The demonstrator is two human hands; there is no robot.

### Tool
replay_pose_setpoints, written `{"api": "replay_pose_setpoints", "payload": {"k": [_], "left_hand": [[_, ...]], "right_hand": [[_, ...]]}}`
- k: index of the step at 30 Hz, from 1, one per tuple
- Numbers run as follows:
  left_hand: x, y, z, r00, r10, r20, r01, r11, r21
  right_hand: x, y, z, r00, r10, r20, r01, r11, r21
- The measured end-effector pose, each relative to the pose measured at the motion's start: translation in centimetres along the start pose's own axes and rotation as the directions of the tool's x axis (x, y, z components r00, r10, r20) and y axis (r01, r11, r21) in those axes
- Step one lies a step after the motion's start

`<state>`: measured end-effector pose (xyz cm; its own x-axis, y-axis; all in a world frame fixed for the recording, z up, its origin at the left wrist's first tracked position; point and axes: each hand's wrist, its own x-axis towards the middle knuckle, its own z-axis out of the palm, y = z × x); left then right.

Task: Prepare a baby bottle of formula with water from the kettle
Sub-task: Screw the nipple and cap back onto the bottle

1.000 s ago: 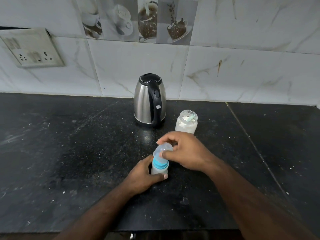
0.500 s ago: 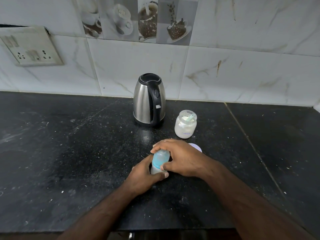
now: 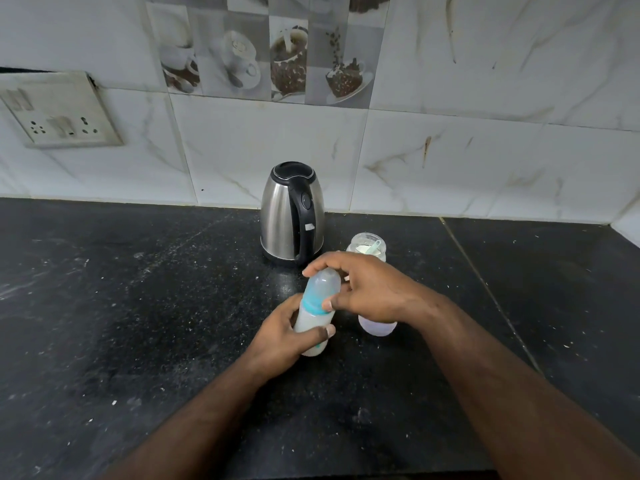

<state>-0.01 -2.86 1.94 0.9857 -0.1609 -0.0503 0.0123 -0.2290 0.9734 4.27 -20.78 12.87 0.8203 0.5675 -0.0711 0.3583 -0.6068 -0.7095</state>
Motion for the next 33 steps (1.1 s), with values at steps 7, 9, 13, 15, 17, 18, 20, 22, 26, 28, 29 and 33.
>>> {"api": "replay_pose_setpoints", "payload": {"k": [7, 9, 13, 15, 17, 18, 20, 22, 26, 28, 29, 33], "left_hand": [[1.3, 2.4, -0.2, 1.000, 0.000, -0.031, -0.009, 0.962, -0.274], [1.6, 3.2, -0.2, 0.999, 0.006, -0.033, -0.016, 0.943, -0.333], [2.3, 4.0, -0.4, 0.998, 0.001, -0.056, -0.022, 0.932, -0.362], [2.5, 4.3, -0.6, 0.998, 0.020, -0.059, -0.039, 0.939, -0.341], [2.4, 4.9, -0.6, 0.998, 0.039, -0.057, -0.056, 0.938, -0.343], [2.4, 5.2, -0.6, 0.997, 0.042, -0.059, -0.061, 0.929, -0.366], [2.6, 5.8, -0.5, 0.997, 0.046, -0.062, -0.068, 0.912, -0.405], [2.7, 6.2, -0.6, 0.996, 0.057, -0.065, -0.079, 0.905, -0.418], [2.6, 6.6, -0.8, 0.998, 0.056, -0.037, -0.066, 0.904, -0.422], [2.5, 7.1, -0.6, 0.998, 0.070, -0.010, -0.067, 0.892, -0.447], [2.4, 7.5, -0.4, 0.997, 0.077, 0.004, -0.066, 0.888, -0.456], [2.3, 8.5, -0.2, 0.996, 0.072, 0.042, -0.042, 0.870, -0.491]], "right_hand": [[1.8, -0.9, -2.9, 0.997, -0.039, -0.069, 0.042, 0.998, 0.040], [2.2, -1.4, -3.3, 0.996, -0.045, -0.072, 0.050, 0.997, 0.063], [2.6, -1.6, -3.7, 0.993, -0.051, -0.109, 0.061, 0.994, 0.090], [2.5, -1.5, -3.8, 0.990, -0.055, -0.133, 0.070, 0.992, 0.108], [2.5, -1.4, -4.0, 0.987, -0.058, -0.152, 0.079, 0.987, 0.137], [2.5, -1.4, -4.2, 0.985, -0.060, -0.162, 0.083, 0.986, 0.144], [2.7, -1.7, -4.3, 0.980, -0.067, -0.188, 0.092, 0.987, 0.129], [2.8, -2.0, -4.3, 0.975, -0.069, -0.209, 0.089, 0.992, 0.087], [2.8, -3.3, -4.5, 0.975, -0.080, -0.209, 0.085, 0.996, 0.013], [3.3, -4.0, -5.1, 0.958, -0.073, -0.278, 0.113, 0.985, 0.130], [3.7, -4.3, -5.3, 0.949, -0.062, -0.309, 0.130, 0.970, 0.205], [5.1, -5.5, -4.8, 0.965, -0.076, -0.253, 0.187, 0.872, 0.453]]}}
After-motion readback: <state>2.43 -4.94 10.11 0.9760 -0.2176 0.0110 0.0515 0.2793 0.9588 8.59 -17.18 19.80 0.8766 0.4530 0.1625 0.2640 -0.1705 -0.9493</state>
